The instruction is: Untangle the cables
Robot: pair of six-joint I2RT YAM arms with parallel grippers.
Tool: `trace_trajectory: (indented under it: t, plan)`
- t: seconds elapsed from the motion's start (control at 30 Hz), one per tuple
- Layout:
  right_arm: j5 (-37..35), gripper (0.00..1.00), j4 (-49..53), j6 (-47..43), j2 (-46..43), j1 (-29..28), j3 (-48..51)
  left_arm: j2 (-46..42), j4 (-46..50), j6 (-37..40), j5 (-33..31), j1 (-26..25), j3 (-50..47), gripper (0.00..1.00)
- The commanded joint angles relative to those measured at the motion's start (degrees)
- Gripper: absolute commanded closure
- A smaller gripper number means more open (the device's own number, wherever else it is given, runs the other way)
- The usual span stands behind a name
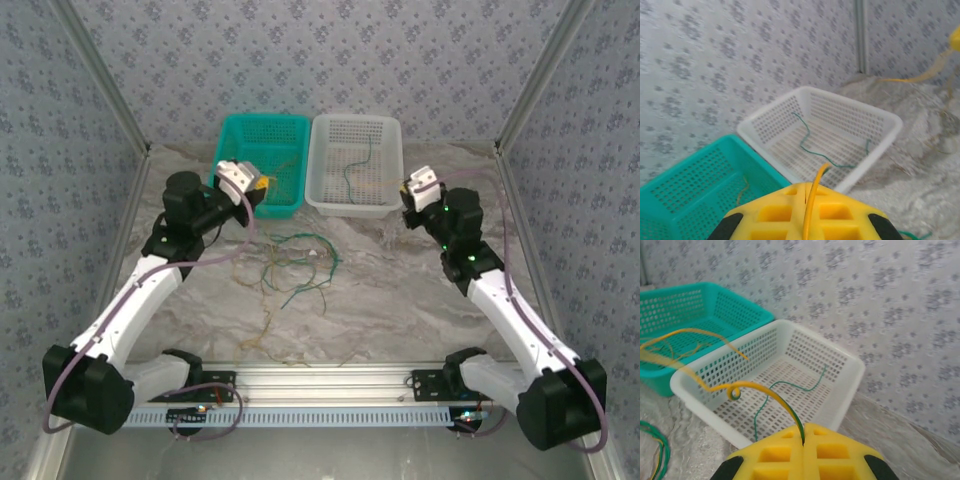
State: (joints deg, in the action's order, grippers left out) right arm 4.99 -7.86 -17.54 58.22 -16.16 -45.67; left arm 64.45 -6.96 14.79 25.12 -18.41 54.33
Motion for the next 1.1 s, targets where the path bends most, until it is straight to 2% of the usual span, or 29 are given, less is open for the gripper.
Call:
trace_trajectory:
  t: [0.0,0.07,0.2,0.3,0.37,0.43,0.47,0.57,0.63,0.67,0.77,0.8,0.87,0.9,1.07]
  plan:
    - [-1.22,1.0,4.41,4.41,-4.08,0.51,-0.66,-1.29,-3.38,-6.13,0.0,0.22,6.59,1.0]
    - [-1.22,1.0,6.24,5.03,-5.81,0.94,-1.67,-0.42,-0.67,-7.98,-1.03,0.15,12.6,1.0]
    - [-3.0,1.0,7.85,7.56,-6.99,1.87,-3.06,2.34,1.15,-11.05,-8.61,0.22,25.0,1.0]
    - [-3.49,1.0,7.39,8.9,-6.87,2.57,-2.94,6.84,2.33,-12.18,-10.65,0.22,35.9,1.0]
    - [-3.93,1.0,7.06,9.92,-6.46,2.72,-2.8,11.17,3.14,-9.79,-13.4,0.22,42.89,1.0]
    - [-3.25,1.0,6.3,10.48,-6.1,2.85,-2.44,17.06,1.49,-5.22,-19.92,0.64,48.55,1.0]
    - [-2.61,1.0,5.47,11.13,-5.9,2.82,-2.15,21.27,0.21,-4.11,-22.22,2.08,52.0,1.0]
    - [-1.18,1.0,4.39,12.23,-5.15,2.65,-1.94,36.03,2.95,-6.93,-21.01,7.82,68.62,1.0]
    - [-0.44,1.0,4.12,12.39,-4.99,2.6,-1.82,45.78,3.4,-6.35,-20.12,9.69,79.1,1.0]
    - [-0.21,1.0,3.68,12.53,-5.02,2.48,-1.68,50.92,4.28,-5.07,-20.87,10.16,86.56,1.0]
    - [0.6,1.0,3.53,12.42,-4.82,2.25,-1.35,73.82,12.55,-0.32,-20.93,10.89,119.76,1.0]
    - [1.03,1.0,3.63,12.44,-4.95,2.12,-1.35,78.13,10.13,1.26,-21.58,10.97,121.49,1.0]
    - [1.9,1.0,3.51,12.35,-5.24,1.74,-1.06,74.55,3.02,3.45,-21.52,11.26,105.67,1.0]
    - [1.98,1.0,3.53,12.44,-5.32,1.38,-1.0,73.76,1.86,3.86,-20.73,11.35,101.0,1.0]
    - [2.41,1.0,4.56,11.17,-5.31,0.14,-1.52,78.23,14.92,2.2,-22.3,10.35,101.62,1.0]
